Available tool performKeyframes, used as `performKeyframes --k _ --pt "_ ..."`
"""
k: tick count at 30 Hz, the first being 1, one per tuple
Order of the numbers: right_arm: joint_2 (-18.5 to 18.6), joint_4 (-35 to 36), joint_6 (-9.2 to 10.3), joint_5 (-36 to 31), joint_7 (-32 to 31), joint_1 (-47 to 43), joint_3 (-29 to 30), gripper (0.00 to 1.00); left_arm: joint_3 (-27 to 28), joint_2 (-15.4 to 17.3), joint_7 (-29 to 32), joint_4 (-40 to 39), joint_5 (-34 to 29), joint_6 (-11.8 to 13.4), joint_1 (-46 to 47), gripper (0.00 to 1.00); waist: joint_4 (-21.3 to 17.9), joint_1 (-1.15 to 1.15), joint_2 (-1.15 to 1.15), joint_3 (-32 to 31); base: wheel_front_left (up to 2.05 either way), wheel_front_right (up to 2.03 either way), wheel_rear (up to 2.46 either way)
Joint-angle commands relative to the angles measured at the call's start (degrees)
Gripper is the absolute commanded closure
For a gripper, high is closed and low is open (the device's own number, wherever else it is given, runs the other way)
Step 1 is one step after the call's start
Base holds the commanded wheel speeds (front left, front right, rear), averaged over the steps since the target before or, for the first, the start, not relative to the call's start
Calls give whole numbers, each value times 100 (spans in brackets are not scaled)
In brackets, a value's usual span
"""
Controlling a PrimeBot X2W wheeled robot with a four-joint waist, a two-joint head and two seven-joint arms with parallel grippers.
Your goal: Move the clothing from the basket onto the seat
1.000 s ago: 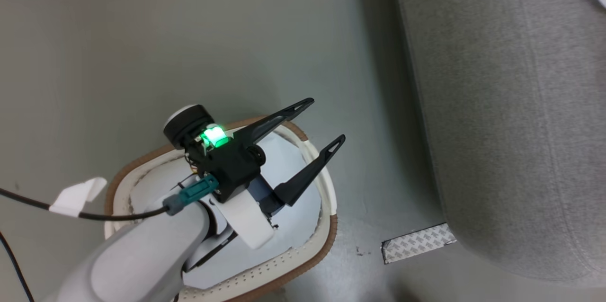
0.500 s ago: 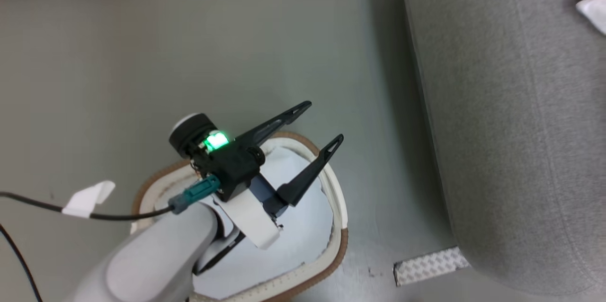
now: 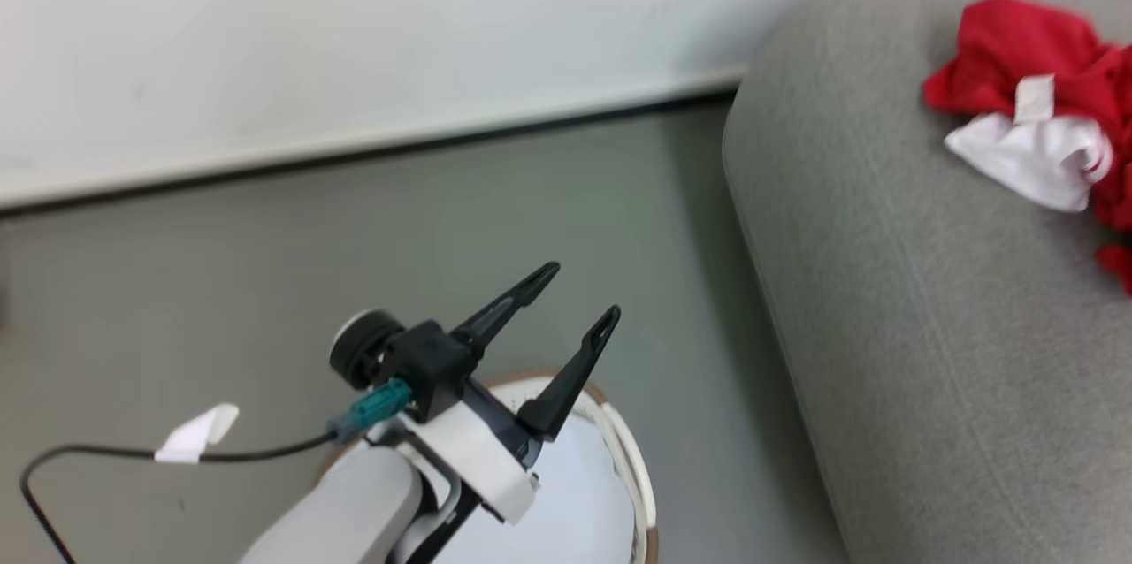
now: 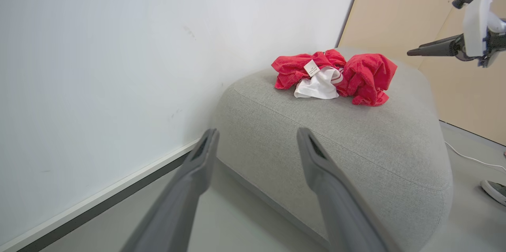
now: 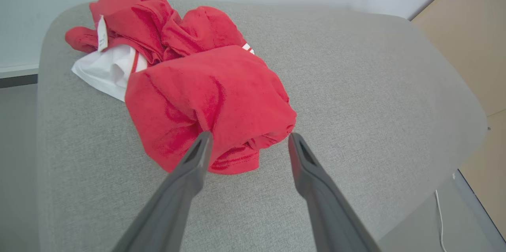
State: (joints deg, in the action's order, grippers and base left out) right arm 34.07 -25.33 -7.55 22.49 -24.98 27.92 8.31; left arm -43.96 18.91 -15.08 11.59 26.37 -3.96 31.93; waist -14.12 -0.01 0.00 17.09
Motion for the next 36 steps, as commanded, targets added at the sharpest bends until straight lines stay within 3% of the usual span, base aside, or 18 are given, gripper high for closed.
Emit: performKeyframes --k 1,11,18,25,32,36 --pt "1 56 13 -34 -26 -109 -3 0 21 -10 -8 17 35 19 -115 0 77 1 0 -539 0 0 0" --pt "-209 1890 14 315 -143 -836 -324 0 830 -280 -6 81 -28 134 -839 0 402 1 0 -1606 0 0 0" --pt "-615 2484 13 552 443 -1155 -489 0 1521 -203 -6 37 36 106 -1157 0 708 1 0 -1813 0 0 0" --pt "-1108 2375 14 399 1433 -1430 -1047 0 2492 -311 -7 182 378 269 -1634 0 937 1 0 -1879 0 0 0" --pt "-1679 1828 14 309 2622 -1749 -1621 0 3227 -365 -7 216 103 495 -2110 0 1085 1 0 -1942 0 0 0" --pt "-1908 1355 13 245 3266 -1919 -1957 0 3517 -493 -7 278 -110 484 -2355 0 1137 1 0 -1997 0 0 0"
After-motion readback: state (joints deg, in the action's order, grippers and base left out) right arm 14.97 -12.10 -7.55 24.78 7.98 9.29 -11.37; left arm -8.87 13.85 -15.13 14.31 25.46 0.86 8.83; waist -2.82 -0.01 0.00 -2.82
